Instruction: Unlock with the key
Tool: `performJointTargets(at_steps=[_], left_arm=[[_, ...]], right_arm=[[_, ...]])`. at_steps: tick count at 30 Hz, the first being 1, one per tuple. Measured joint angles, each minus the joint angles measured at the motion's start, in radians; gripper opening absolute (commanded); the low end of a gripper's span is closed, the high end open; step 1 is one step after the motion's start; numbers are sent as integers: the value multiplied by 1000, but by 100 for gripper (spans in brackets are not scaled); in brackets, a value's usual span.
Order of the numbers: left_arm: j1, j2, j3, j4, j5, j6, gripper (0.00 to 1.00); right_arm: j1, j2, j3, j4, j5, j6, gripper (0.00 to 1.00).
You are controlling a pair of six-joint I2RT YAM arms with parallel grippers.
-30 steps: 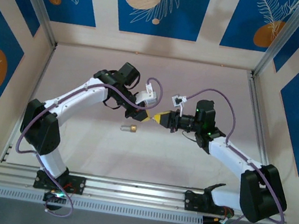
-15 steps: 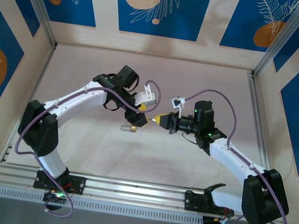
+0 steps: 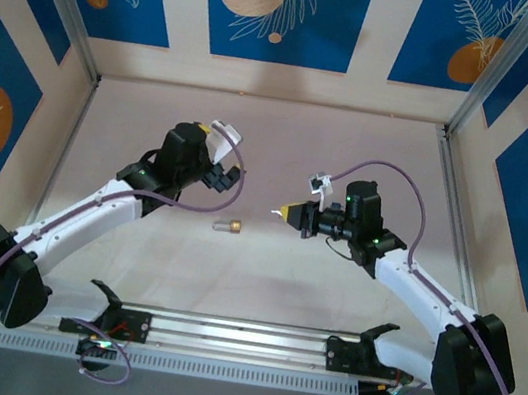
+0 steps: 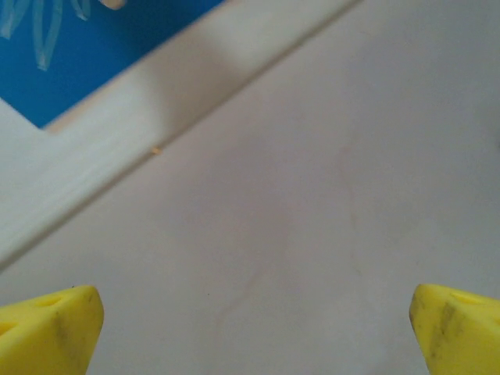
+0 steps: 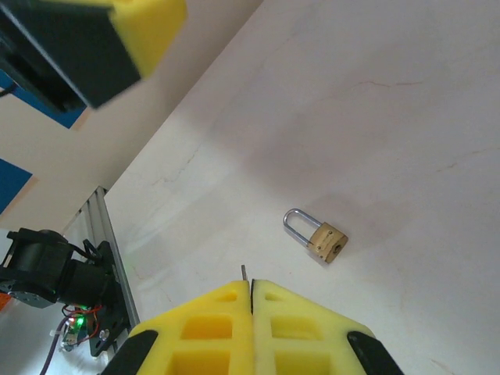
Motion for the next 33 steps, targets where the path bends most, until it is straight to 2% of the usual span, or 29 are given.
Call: performJointTargets(at_steps=[3, 8, 11, 17, 21, 28, 33], left_arm=[[1, 18, 22, -25, -32, 5, 90], [2, 142, 137, -200, -56, 26, 75], [3, 218, 174, -321, -19, 31, 75], [0, 356, 197, -528, 184, 109, 77], [-19, 458, 277, -624, 268, 190, 77], [-50, 576, 355, -659, 299, 310, 77], [-55, 654, 400, -690, 309, 343, 71]], right_arm=[[0, -9, 6, -27, 16, -5, 0], [0, -20, 10, -68, 42, -7, 0], [0, -27, 10, -88, 55, -6, 0], [-6, -42, 10, -103, 60, -6, 0], [-14, -55, -3, -102, 61, -5, 0], [-33, -69, -21, -102, 59, 0, 0], [-47, -69, -26, -101, 57, 2, 0]])
